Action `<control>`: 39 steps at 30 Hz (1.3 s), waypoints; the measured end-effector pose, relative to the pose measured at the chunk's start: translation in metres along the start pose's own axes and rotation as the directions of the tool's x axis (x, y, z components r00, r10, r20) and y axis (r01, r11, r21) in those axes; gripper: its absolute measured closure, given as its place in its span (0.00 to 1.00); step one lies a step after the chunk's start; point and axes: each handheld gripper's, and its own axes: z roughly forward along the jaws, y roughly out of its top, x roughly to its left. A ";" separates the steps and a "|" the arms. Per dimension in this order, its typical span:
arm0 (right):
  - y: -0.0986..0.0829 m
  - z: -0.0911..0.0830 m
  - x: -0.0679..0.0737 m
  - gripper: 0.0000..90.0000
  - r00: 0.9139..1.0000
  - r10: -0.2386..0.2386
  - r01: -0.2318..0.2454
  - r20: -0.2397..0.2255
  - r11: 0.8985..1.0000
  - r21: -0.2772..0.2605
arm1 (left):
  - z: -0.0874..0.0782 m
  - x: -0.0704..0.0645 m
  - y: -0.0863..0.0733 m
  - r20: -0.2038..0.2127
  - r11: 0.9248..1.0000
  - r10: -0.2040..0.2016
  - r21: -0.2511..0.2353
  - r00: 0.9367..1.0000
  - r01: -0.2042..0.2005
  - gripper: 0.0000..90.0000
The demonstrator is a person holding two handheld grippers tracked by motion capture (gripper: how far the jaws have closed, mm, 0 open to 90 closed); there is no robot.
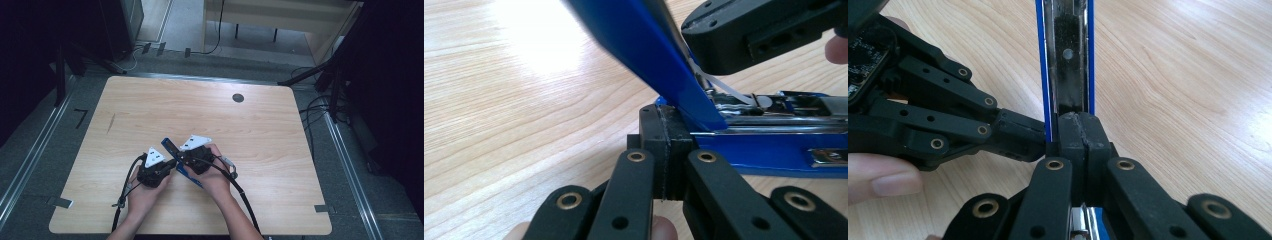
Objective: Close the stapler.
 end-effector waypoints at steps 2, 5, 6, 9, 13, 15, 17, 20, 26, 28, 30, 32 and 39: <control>0.000 -0.003 -0.001 1.00 1.000 -0.001 0.001 -0.002 1.000 -0.006 | -0.001 0.000 0.000 0.008 1.000 -0.008 -0.005 1.000 0.008 1.00; -0.002 -0.005 0.000 1.00 1.000 -0.008 0.008 -0.002 1.000 -0.010 | -0.002 -0.002 -0.001 0.019 1.000 -0.006 -0.006 1.000 0.006 1.00; -0.002 -0.005 0.000 1.00 1.000 -0.002 0.002 -0.003 1.000 -0.012 | -0.002 -0.003 -0.002 0.024 1.000 -0.009 -0.002 1.000 0.009 1.00; -0.004 -0.007 0.001 1.00 1.000 0.001 -0.001 -0.003 1.000 -0.017 | -0.002 -0.006 -0.003 0.037 1.000 -0.009 0.009 0.999 0.009 1.00; -0.004 -0.009 0.000 1.00 1.000 -0.002 0.002 -0.001 1.000 -0.017 | -0.003 -0.009 -0.004 0.040 1.000 -0.017 0.009 0.999 0.017 1.00; -0.005 -0.012 0.000 1.00 1.000 -0.005 0.005 0.000 1.000 -0.019 | -0.003 -0.010 -0.004 0.049 1.000 -0.016 0.009 0.999 0.016 1.00; -0.005 -0.014 0.000 1.00 1.000 -0.001 0.001 0.002 1.000 -0.022 | -0.002 -0.012 -0.005 0.055 1.000 -0.014 0.016 0.998 0.013 1.00; -0.007 -0.017 -0.002 1.00 1.000 -0.002 0.002 0.003 1.000 -0.027 | -0.001 -0.016 -0.005 0.072 1.000 -0.013 0.018 0.997 0.012 1.00; -0.011 -0.021 -0.002 1.00 1.000 0.011 -0.012 -0.004 0.999 -0.039 | 0.005 -0.033 -0.006 0.103 0.999 0.043 0.020 0.994 -0.046 1.00; -0.012 -0.023 -0.001 1.00 1.000 0.016 -0.016 -0.003 0.999 -0.040 | 0.006 -0.036 -0.006 0.101 0.997 0.069 0.020 0.993 -0.071 1.00; -0.014 -0.024 -0.001 1.00 1.000 0.017 -0.017 0.001 0.999 -0.044 | 0.007 -0.037 -0.006 0.106 0.997 0.072 0.027 0.992 -0.076 1.00; -0.015 -0.026 -0.002 1.00 1.000 0.019 -0.019 -0.002 0.999 -0.044 | 0.007 -0.038 -0.005 0.109 0.996 0.079 0.033 0.991 -0.083 1.00; -0.020 -0.030 -0.002 1.00 1.000 0.027 -0.027 0.000 0.998 -0.054 | 0.008 -0.036 -0.005 0.136 0.997 0.059 0.039 0.989 -0.065 1.00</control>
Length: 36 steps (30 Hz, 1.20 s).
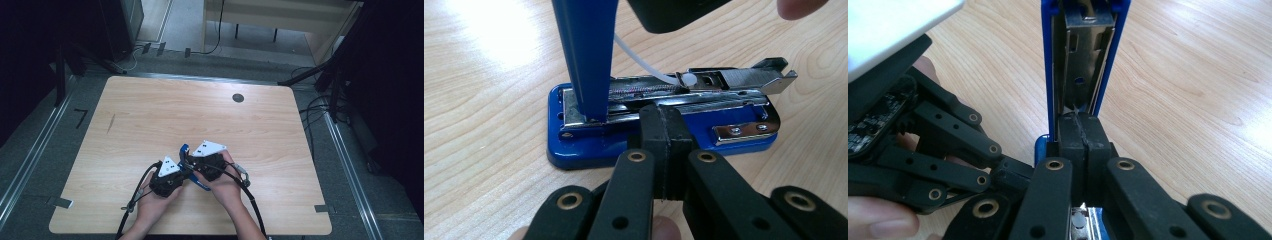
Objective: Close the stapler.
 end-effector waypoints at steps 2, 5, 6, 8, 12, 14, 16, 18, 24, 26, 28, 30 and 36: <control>-0.001 -0.001 0.000 1.00 1.000 -0.001 0.001 -0.001 1.000 -0.007 | 0.000 0.000 0.000 0.006 1.000 0.003 0.002 1.000 -0.003 1.00; -0.001 -0.003 0.001 1.00 1.000 0.004 -0.004 -0.003 1.000 -0.019 | 0.000 -0.001 0.000 0.003 1.000 0.011 0.002 1.000 -0.011 1.00; -0.002 -0.004 0.001 1.00 1.000 0.007 -0.007 -0.002 1.000 -0.021 | 0.000 -0.001 0.000 0.003 1.000 0.014 0.003 1.000 -0.014 1.00; -0.002 -0.005 0.001 1.00 1.000 0.003 -0.003 -0.005 1.000 -0.021 | 0.000 -0.001 0.000 0.002 1.000 0.015 0.004 1.000 -0.015 1.00; -0.001 -0.009 0.001 1.00 1.000 0.007 -0.007 -0.001 1.000 -0.024 | 0.000 -0.002 0.000 -0.003 1.000 0.015 -0.001 1.000 -0.015 1.00; 0.000 -0.012 -0.001 1.00 1.000 0.007 -0.007 0.002 1.000 -0.031 | 0.000 -0.002 0.000 -0.002 1.000 0.015 0.001 1.000 -0.015 1.00; 0.000 -0.014 -0.003 1.00 1.000 0.015 -0.015 0.010 0.999 -0.036 | 0.000 -0.002 0.000 -0.001 1.000 0.015 0.002 1.000 -0.015 1.00; 0.002 -0.017 -0.006 1.00 1.000 0.023 -0.023 0.012 0.999 -0.040 | 0.000 -0.002 0.000 -0.002 1.000 0.015 0.001 1.000 -0.015 1.00; 0.013 -0.025 -0.013 1.00 0.998 0.046 -0.044 0.030 0.996 -0.073 | 0.000 -0.002 0.000 -0.008 1.000 0.020 0.002 1.000 -0.020 1.00; 0.017 -0.026 -0.013 1.00 0.998 0.051 -0.049 0.031 0.995 -0.086 | 0.000 -0.003 0.000 -0.009 1.000 0.022 0.002 1.000 -0.022 1.00; 0.021 -0.026 -0.014 1.00 0.998 0.053 -0.049 0.032 0.994 -0.093 | 0.001 -0.003 0.000 -0.010 1.000 0.022 0.001 1.000 -0.022 1.00; 0.025 -0.026 -0.013 1.00 0.998 0.053 -0.049 0.035 0.994 -0.098 | 0.001 -0.003 0.000 -0.010 1.000 0.022 0.001 1.000 -0.022 1.00; 0.036 -0.024 -0.014 1.00 0.998 0.051 -0.047 0.042 0.993 -0.111 | 0.000 -0.002 0.000 -0.010 1.000 0.027 0.002 1.000 -0.027 1.00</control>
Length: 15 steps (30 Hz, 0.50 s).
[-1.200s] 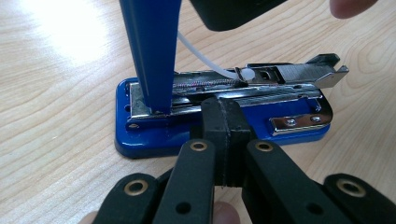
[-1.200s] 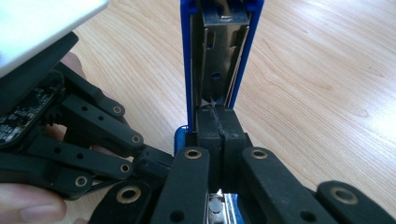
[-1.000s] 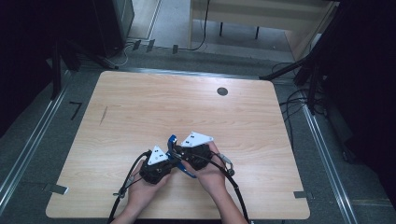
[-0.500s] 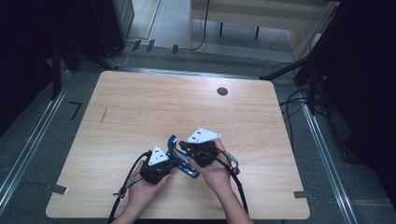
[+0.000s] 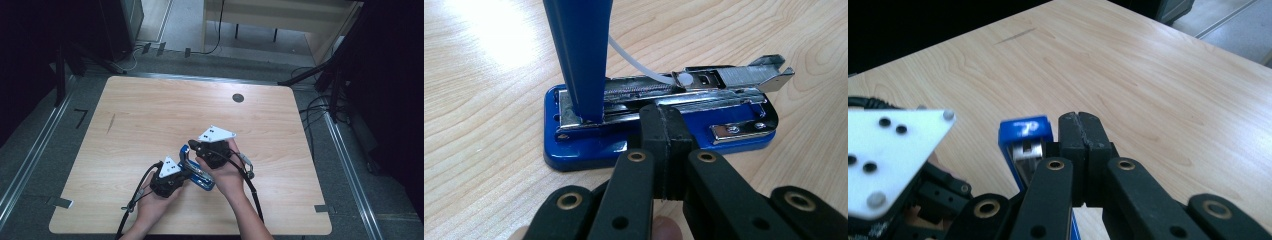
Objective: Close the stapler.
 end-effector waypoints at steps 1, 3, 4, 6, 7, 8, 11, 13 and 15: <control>0.002 0.000 0.000 1.00 1.000 -0.002 0.002 0.002 1.000 -0.001 | 0.000 0.000 0.000 0.000 1.000 0.000 0.000 1.000 0.000 1.00; 0.006 0.001 0.000 1.00 1.000 0.000 0.000 0.002 1.000 -0.007 | 0.000 0.000 0.000 0.002 1.000 0.001 0.001 1.000 -0.001 1.00; 0.007 0.001 0.001 1.00 1.000 -0.003 0.003 0.003 1.000 -0.008 | 0.000 0.000 0.000 0.003 1.000 0.001 0.001 1.000 -0.001 1.00; 0.011 0.001 0.002 1.00 1.000 -0.009 0.009 0.001 1.000 -0.011 | 0.000 0.000 0.000 0.001 1.000 0.002 0.000 1.000 -0.002 1.00; 0.013 0.002 0.003 1.00 1.000 -0.012 0.012 -0.001 1.000 -0.012 | 0.000 0.000 0.000 0.001 1.000 0.002 0.000 1.000 -0.002 1.00; 0.014 0.003 0.004 1.00 1.000 -0.018 0.018 -0.001 1.000 -0.010 | 0.001 0.000 0.000 0.001 1.000 0.003 -0.001 1.000 -0.003 1.00; 0.019 0.004 0.006 1.00 0.999 -0.032 0.032 -0.005 0.999 -0.003 | 0.000 0.000 0.000 0.001 1.000 0.005 0.000 1.000 -0.005 1.00; 0.021 0.005 0.008 1.00 0.999 -0.036 0.036 -0.008 0.999 -0.003 | 0.000 -0.001 0.000 0.001 1.000 0.007 0.000 1.000 -0.007 1.00; 0.022 0.006 0.010 1.00 0.999 -0.041 0.041 -0.013 0.999 -0.003 | 0.000 -0.001 0.000 -0.002 1.000 0.010 0.000 1.000 -0.010 1.00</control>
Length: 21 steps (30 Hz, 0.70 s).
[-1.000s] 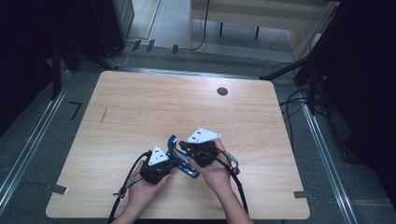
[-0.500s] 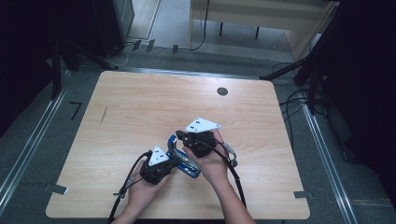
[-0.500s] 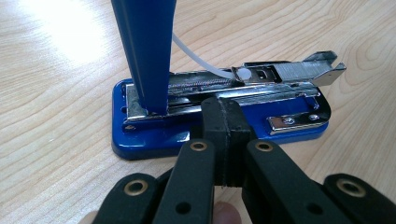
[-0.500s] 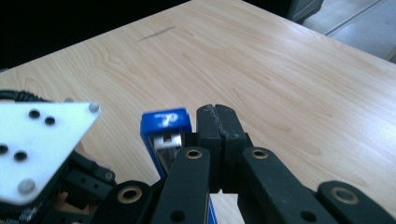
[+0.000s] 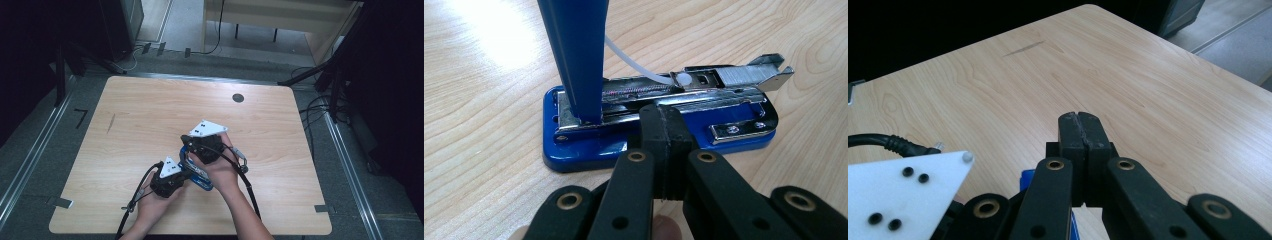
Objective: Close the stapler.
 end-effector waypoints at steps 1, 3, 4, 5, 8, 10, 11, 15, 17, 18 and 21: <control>0.000 0.000 0.001 1.00 1.000 -0.002 0.002 -0.001 1.000 0.000 | 0.000 0.000 0.000 -0.001 1.000 0.003 0.000 1.000 -0.003 1.00; 0.001 0.002 0.003 1.00 1.000 -0.009 0.009 -0.011 1.000 -0.001 | 0.000 0.000 0.000 -0.002 1.000 0.005 0.002 1.000 -0.005 1.00; 0.001 0.002 0.005 1.00 1.000 -0.011 0.011 -0.013 1.000 0.001 | 0.000 0.000 0.000 -0.003 1.000 0.005 0.002 1.000 -0.005 1.00; 0.001 0.003 0.006 1.00 1.000 -0.017 0.017 -0.016 1.000 0.004 | 0.000 0.000 0.000 -0.002 1.000 0.004 0.000 1.000 -0.004 1.00; 0.000 0.004 0.008 1.00 0.999 -0.028 0.029 -0.022 1.000 0.012 | 0.000 0.000 0.000 -0.002 1.000 0.004 0.000 1.000 -0.004 1.00; -0.001 0.004 0.009 1.00 0.999 -0.032 0.032 -0.023 0.999 0.015 | 0.000 0.000 0.000 -0.001 1.000 0.004 0.002 1.000 -0.004 1.00; -0.001 0.004 0.008 1.00 0.999 -0.035 0.035 -0.022 0.999 0.015 | 0.000 0.000 0.000 -0.001 1.000 0.005 0.002 1.000 -0.005 1.00; -0.003 0.001 0.008 1.00 0.999 -0.032 0.032 -0.023 0.999 0.012 | 0.000 -0.001 0.000 0.001 1.000 0.005 0.001 1.000 -0.005 1.00; -0.005 -0.001 0.008 1.00 0.999 -0.029 0.029 -0.020 1.000 0.010 | 0.000 -0.001 0.000 0.001 1.000 0.008 0.000 1.000 -0.008 1.00; -0.006 -0.002 0.007 1.00 0.999 -0.029 0.029 -0.020 1.000 0.008 | 0.000 -0.001 0.000 0.000 1.000 0.010 0.000 1.000 -0.010 1.00; -0.010 -0.005 0.007 1.00 1.000 -0.022 0.022 -0.018 1.000 0.005 | 0.000 -0.002 0.000 0.000 1.000 0.021 0.000 1.000 -0.021 1.00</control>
